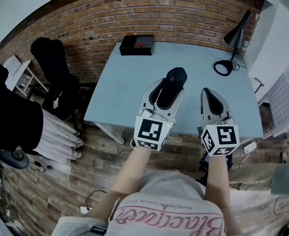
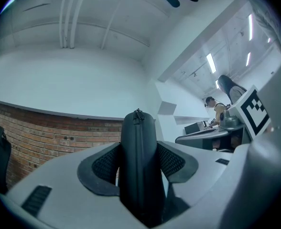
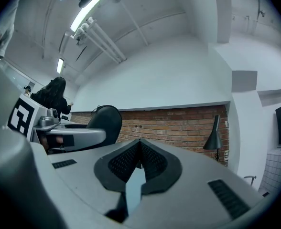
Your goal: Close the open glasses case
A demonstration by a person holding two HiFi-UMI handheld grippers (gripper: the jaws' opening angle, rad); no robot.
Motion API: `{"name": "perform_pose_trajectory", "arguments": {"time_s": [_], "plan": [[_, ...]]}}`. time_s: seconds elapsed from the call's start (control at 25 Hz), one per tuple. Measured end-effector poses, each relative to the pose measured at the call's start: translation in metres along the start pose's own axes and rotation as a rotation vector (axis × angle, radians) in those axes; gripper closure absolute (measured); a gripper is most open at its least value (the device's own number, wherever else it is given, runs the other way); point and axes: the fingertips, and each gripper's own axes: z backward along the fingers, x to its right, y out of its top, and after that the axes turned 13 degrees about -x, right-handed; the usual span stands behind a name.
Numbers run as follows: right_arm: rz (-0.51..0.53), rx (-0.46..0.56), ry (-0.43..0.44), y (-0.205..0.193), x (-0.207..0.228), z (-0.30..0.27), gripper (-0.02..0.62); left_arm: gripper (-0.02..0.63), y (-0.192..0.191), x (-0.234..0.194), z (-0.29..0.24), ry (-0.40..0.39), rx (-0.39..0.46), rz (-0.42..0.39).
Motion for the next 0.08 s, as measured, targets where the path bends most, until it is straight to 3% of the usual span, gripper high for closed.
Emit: {"name": "perform_pose_trajectory", "arguments": {"time_s": [0.08], "plan": [[0.0,0.001,0.002,0.0008,-0.0005,0.0003,0.58,0.367,0.0002,-0.0008,0.0006,0.0,-0.002,-0.003]]}}
